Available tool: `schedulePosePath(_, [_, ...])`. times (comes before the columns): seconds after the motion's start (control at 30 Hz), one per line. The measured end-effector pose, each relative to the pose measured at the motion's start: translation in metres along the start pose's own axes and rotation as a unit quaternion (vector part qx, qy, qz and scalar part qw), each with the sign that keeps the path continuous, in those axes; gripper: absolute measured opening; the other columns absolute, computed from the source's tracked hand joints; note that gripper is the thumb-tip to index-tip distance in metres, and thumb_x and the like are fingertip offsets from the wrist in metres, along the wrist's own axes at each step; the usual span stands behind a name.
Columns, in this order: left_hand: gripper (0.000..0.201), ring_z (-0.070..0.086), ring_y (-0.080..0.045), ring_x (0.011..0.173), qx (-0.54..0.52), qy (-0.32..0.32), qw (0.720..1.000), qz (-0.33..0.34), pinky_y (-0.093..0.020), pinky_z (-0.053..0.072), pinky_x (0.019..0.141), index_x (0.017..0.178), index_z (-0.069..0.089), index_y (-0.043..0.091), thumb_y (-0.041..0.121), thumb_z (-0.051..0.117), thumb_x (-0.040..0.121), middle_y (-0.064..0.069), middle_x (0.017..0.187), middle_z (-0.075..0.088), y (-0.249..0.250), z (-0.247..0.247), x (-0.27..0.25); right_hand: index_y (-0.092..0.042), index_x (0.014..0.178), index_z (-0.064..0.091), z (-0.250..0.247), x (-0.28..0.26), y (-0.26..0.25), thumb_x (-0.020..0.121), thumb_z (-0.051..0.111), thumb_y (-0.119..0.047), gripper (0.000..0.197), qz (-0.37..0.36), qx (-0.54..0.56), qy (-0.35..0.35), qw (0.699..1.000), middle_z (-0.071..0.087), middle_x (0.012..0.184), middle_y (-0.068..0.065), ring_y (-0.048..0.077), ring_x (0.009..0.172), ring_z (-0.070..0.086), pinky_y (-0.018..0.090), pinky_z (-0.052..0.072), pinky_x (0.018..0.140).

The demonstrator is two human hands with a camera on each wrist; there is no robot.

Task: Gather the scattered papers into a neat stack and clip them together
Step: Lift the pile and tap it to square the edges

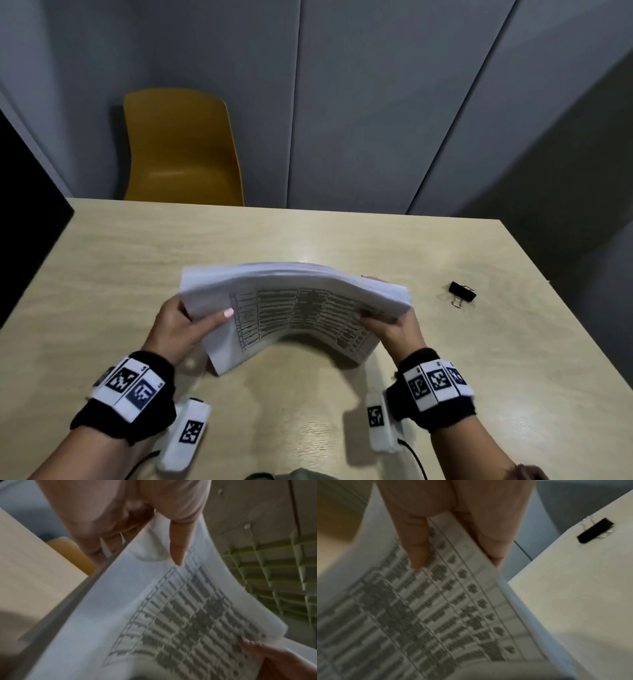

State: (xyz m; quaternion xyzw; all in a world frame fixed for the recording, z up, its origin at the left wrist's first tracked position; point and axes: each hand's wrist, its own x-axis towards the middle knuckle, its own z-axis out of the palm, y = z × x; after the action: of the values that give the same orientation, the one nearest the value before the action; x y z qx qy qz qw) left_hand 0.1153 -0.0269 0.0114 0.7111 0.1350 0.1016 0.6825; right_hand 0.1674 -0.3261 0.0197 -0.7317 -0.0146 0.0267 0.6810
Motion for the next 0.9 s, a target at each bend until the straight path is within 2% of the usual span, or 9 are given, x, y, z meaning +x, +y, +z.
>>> schedulePosePath(0.07, [0.025,0.066,-0.009,0.075,0.001,0.016,0.999,-0.038,-0.024,0.052,0.074,0.083,0.064,0.019,0.004,0.077,0.068,0.024,0.062,0.069,-0.005,0.004,-0.004,-0.022,0.084,0.061,0.003,-0.005,0.006,0.07,0.064,0.021,0.044,0.025,-0.023,-0.012,0.999,0.071,0.068,-0.021,-0.008,0.07,0.065,0.028,0.049,0.076])
schedulePosePath(0.13, [0.025,0.064,0.004,0.064,0.0,0.033,0.999,-0.019,-0.014,0.051,0.063,0.078,0.063,0.021,-0.003,0.07,0.074,0.021,0.058,0.068,-0.001,0.016,-0.009,-0.024,0.079,0.062,0.006,-0.006,0.008,0.072,0.064,0.018,0.043,0.023,-0.016,0.001,1.0,0.071,0.066,-0.02,-0.006,0.069,0.066,0.029,0.052,0.074])
schedulePosePath(0.27, [0.026,0.068,0.001,0.072,-0.051,0.054,0.997,-0.001,-0.004,0.045,0.05,0.093,0.06,0.009,-0.006,0.068,0.074,0.004,0.081,0.061,0.008,0.023,-0.012,-0.023,0.086,0.062,0.005,-0.009,0.003,0.068,0.067,0.019,0.046,-0.002,0.02,0.026,0.999,0.073,0.069,-0.015,-0.006,0.07,0.066,0.014,0.053,0.063])
schedulePosePath(0.33, [0.046,0.066,-0.021,0.098,-0.018,0.044,0.999,0.014,-0.008,0.05,0.061,0.104,0.059,0.011,0.003,0.08,0.064,0.004,0.091,0.062,0.006,0.019,-0.012,-0.016,0.109,0.057,0.006,-0.013,0.002,0.066,0.073,0.013,0.055,-0.03,0.022,0.034,0.999,0.071,0.089,-0.008,-0.005,0.077,0.065,0.015,0.051,0.07])
schedulePosePath(0.43, [0.09,0.056,-0.012,0.106,-0.014,0.086,0.992,0.096,-0.008,0.05,0.075,0.133,0.031,0.035,-0.005,0.075,0.066,0.002,0.12,0.051,0.009,0.015,-0.014,-0.036,0.14,0.024,0.012,-0.015,-0.001,0.068,0.077,-0.001,0.096,-0.122,-0.003,0.152,0.981,0.053,0.109,-0.001,-0.002,0.084,0.059,0.014,0.047,0.078])
schedulePosePath(0.5, [0.096,0.05,-0.015,0.116,0.063,0.113,0.977,0.168,-0.016,0.049,0.086,0.136,0.017,0.05,-0.009,0.063,0.077,-0.008,0.134,0.042,0.018,0.022,-0.016,-0.042,0.141,0.018,0.02,-0.016,-0.009,0.072,0.068,-0.004,0.094,-0.221,-0.061,0.201,0.952,0.049,0.112,0.006,0.005,0.093,0.055,0.013,0.044,0.083])
schedulePosePath(0.6, [0.076,0.037,-0.005,0.115,0.266,0.129,0.919,0.26,-0.026,0.041,0.091,0.141,0.03,0.035,-0.007,0.055,0.083,-0.024,0.137,0.037,0.026,0.029,-0.021,-0.021,0.137,0.041,0.03,-0.017,-0.017,0.075,0.061,0.0,0.069,-0.305,-0.184,0.212,0.91,0.041,0.118,0.011,-0.011,0.108,0.044,0.0,0.033,0.092])
schedulePosePath(0.7, [0.058,0.046,-0.026,0.113,0.287,0.118,0.919,0.244,-0.031,0.037,0.093,0.134,0.048,0.021,-0.008,0.052,0.084,-0.027,0.131,0.038,0.03,0.03,-0.023,-0.03,0.12,0.056,0.029,-0.017,-0.019,0.078,0.054,-0.021,0.043,-0.279,-0.228,0.189,0.913,0.037,0.126,0.006,0.007,0.107,0.049,-0.004,0.03,0.091])
schedulePosePath(0.9, [0.049,0.041,-0.029,0.119,0.306,0.102,0.913,0.249,-0.034,0.035,0.096,0.136,0.046,0.022,0.01,0.049,0.088,-0.026,0.13,0.041,0.029,0.027,-0.023,-0.027,0.129,0.047,0.026,-0.021,-0.02,0.079,0.052,-0.005,0.054,-0.266,-0.26,0.163,0.914,0.038,0.13,0.016,0.007,0.109,0.047,-0.006,0.024,0.092])
